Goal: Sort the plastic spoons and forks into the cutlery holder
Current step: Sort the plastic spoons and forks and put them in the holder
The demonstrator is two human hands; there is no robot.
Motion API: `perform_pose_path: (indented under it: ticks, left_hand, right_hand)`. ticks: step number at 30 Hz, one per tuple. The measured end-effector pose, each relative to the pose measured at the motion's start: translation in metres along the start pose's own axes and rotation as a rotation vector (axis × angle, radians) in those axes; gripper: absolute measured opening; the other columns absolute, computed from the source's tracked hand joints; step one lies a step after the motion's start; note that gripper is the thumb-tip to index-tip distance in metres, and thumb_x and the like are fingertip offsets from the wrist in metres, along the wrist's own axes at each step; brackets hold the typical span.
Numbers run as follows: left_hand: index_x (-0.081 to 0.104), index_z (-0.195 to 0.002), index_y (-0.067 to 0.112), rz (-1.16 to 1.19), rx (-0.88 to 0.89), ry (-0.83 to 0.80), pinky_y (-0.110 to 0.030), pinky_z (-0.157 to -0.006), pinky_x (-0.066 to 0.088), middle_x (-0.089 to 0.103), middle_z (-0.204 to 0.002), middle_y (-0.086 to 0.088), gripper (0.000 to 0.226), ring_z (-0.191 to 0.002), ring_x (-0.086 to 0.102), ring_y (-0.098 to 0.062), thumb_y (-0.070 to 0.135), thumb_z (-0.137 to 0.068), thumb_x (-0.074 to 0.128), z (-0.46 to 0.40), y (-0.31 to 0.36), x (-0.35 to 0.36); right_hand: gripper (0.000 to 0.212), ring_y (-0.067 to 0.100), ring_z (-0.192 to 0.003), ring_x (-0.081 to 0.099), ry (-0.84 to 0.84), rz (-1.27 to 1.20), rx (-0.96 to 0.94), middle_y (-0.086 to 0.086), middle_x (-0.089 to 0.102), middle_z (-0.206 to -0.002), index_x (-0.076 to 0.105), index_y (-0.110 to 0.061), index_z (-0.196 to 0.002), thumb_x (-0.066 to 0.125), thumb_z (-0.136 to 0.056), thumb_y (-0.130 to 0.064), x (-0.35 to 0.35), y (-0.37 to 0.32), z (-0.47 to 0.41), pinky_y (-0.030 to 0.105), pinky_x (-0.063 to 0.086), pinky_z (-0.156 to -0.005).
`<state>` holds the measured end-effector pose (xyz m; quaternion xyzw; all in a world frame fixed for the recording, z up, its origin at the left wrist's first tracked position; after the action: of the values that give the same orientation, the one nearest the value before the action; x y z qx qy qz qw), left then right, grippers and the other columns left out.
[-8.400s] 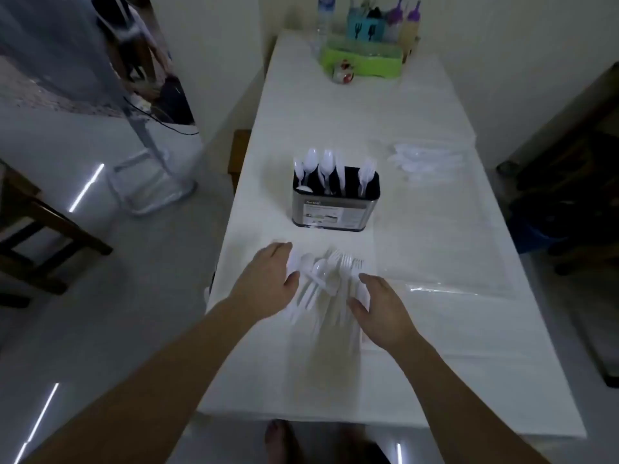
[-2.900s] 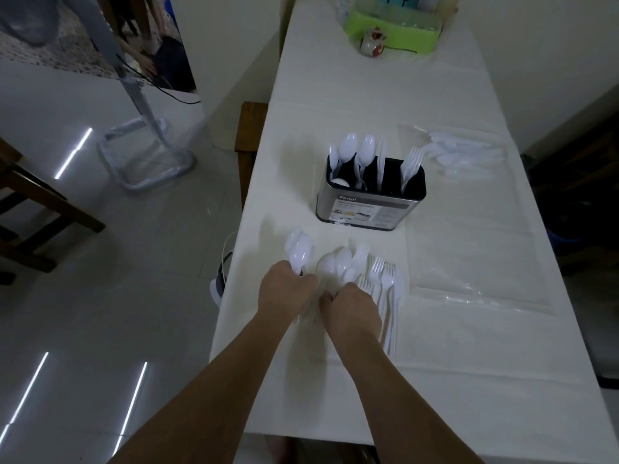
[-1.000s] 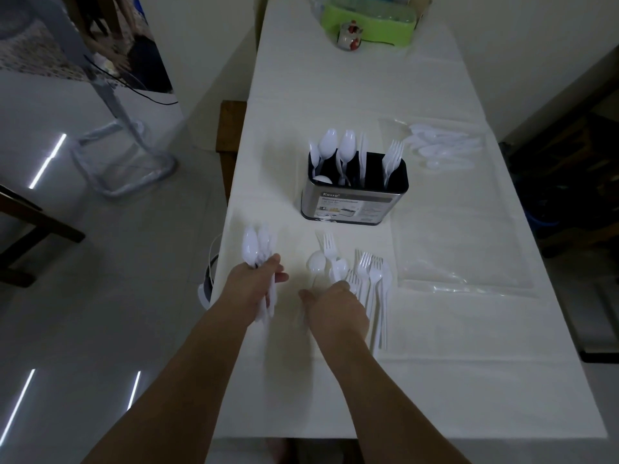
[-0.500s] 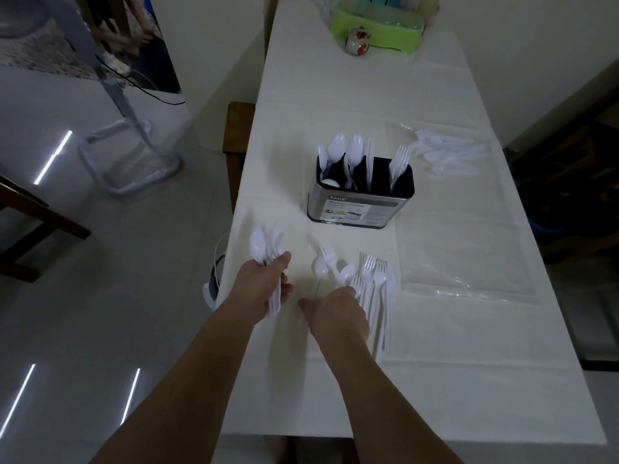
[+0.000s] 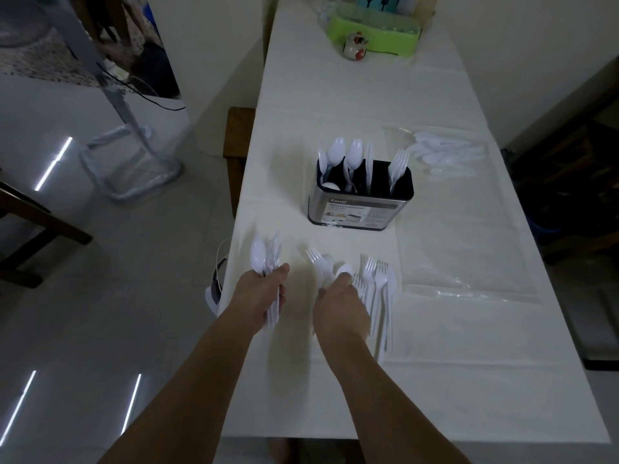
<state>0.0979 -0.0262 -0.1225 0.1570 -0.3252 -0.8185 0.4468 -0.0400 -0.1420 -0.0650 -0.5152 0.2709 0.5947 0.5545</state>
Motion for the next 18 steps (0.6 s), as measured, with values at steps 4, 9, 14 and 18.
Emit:
perform_pose_path:
  ticks: [4, 9, 14, 18]
  left_hand:
    - [0.063, -0.077, 0.007, 0.000, -0.009, -0.007, -0.029, -0.052, 0.047, 0.058, -0.060, -0.006, 0.028, -0.049, 0.055, -0.017, 0.031, -0.087, 0.073, 0.001, 0.000, -0.001]
    - [0.065, -0.085, 0.008, -0.031, -0.008, -0.012, -0.032, -0.057, 0.050, 0.060, -0.062, -0.005, 0.026, -0.054, 0.058, -0.018, 0.033, -0.087, 0.072, 0.002, 0.000, 0.001]
    - [0.065, -0.089, 0.006, -0.030, -0.014, -0.036, -0.031, -0.057, 0.050, 0.061, -0.066, -0.006, 0.024, -0.055, 0.058, -0.019, 0.029, -0.088, 0.072, 0.005, 0.000, 0.008]
    - [0.065, -0.088, 0.003, -0.140, 0.023, -0.019, -0.028, -0.054, 0.050, 0.062, -0.067, -0.009, 0.026, -0.054, 0.059, -0.020, 0.028, -0.087, 0.073, 0.009, -0.003, 0.018]
  right_hand:
    - [0.027, 0.025, -0.101, 0.067, -0.010, 0.102, 0.022, 0.007, 0.064, -0.115, 0.046, -0.008, -0.125, 0.038, -0.100, -0.015, -0.006, 0.015, -0.013, 0.029, 0.048, -0.073]
    - [0.027, 0.026, -0.093, 0.068, -0.021, 0.066, 0.047, 0.006, 0.069, -0.100, 0.058, -0.012, -0.109, 0.041, -0.097, -0.029, -0.012, 0.028, -0.020, 0.031, 0.050, -0.074]
    - [0.025, 0.022, -0.070, 0.055, 0.015, 0.038, 0.132, 0.001, 0.055, -0.076, 0.056, -0.012, -0.099, 0.044, -0.094, -0.033, -0.026, 0.060, -0.020, 0.029, 0.044, -0.062]
    - [0.025, 0.025, -0.077, 0.062, 0.041, 0.016, 0.124, 0.003, 0.062, -0.086, 0.050, -0.014, -0.102, 0.047, -0.093, -0.036, -0.026, 0.058, -0.016, 0.030, 0.045, -0.064]
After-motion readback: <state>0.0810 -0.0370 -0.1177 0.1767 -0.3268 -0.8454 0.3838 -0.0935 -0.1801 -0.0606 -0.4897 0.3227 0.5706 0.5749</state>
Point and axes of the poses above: each hand's wrist, its own z-axis away from the middle knuckle, its own x-axis out of the palm, y = z × x, the point moved 9 cm from there along -z, towards the middle knuckle
